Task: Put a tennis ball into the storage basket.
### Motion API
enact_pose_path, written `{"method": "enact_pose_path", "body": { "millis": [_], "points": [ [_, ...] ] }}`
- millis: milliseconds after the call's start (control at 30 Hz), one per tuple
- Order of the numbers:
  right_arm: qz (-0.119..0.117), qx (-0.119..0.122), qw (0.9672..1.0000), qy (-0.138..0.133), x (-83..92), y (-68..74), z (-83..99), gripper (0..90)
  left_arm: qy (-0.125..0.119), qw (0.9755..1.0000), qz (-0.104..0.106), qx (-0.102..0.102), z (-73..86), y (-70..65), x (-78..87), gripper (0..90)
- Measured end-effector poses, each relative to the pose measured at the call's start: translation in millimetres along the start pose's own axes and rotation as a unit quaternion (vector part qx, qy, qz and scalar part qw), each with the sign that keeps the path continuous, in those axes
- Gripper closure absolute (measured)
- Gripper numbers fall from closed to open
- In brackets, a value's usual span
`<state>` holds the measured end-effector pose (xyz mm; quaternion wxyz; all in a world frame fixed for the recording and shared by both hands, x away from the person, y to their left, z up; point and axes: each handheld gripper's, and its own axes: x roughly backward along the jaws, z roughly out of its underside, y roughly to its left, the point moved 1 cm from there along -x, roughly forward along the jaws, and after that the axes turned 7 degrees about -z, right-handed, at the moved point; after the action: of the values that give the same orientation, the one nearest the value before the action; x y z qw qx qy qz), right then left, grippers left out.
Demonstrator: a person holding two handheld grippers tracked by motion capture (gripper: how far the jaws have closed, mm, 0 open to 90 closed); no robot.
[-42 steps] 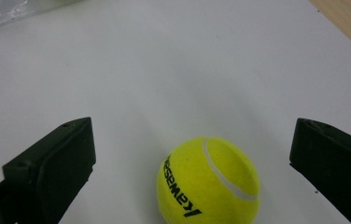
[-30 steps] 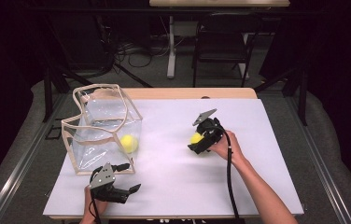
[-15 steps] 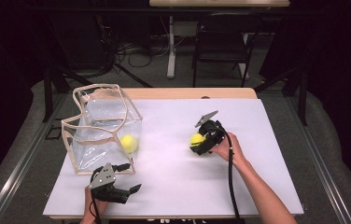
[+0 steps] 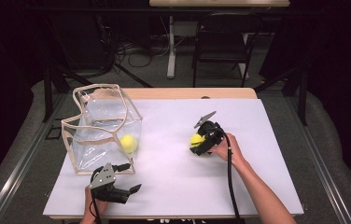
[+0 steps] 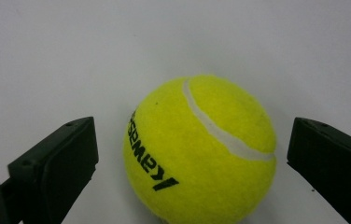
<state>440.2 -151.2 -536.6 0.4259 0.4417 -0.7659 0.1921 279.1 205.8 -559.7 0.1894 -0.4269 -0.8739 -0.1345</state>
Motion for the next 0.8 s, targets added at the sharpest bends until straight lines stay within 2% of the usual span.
{"method": "enact_pose_path", "body": {
  "millis": [233,367,500,533,567,800],
  "points": [
    [0.009,-0.006,0.9999,0.008,-1.5,0.4,-0.1,11.6,-0.001,1.0000,-0.001,0.000,-0.1,-0.5,0.1,16.1],
    [0.011,-0.002,0.9999,0.012,-3.1,-0.8,-0.3,16.5,0.000,1.0000,0.000,0.001,-0.2,-0.6,-0.5,16.1],
    [0.015,-0.015,0.9997,0.015,-3.8,0.0,-0.1,21.8,0.000,1.0000,0.000,0.000,-0.1,-0.6,-0.2,16.1],
    [0.013,-0.009,0.9998,0.014,-3.9,-0.5,-0.3,23.3,0.000,1.0000,-0.001,0.000,-0.1,-0.5,0.0,16.1],
    [0.011,-0.002,0.9998,0.014,-3.9,-0.8,-0.6,24.2,0.000,1.0000,-0.001,0.000,-0.1,-0.4,0.0,16.1],
    [0.013,-0.005,0.9997,0.019,-3.9,0.5,-1.5,25.4,0.000,1.0000,0.000,0.000,-0.1,-0.3,0.3,16.1]
  ]
}}
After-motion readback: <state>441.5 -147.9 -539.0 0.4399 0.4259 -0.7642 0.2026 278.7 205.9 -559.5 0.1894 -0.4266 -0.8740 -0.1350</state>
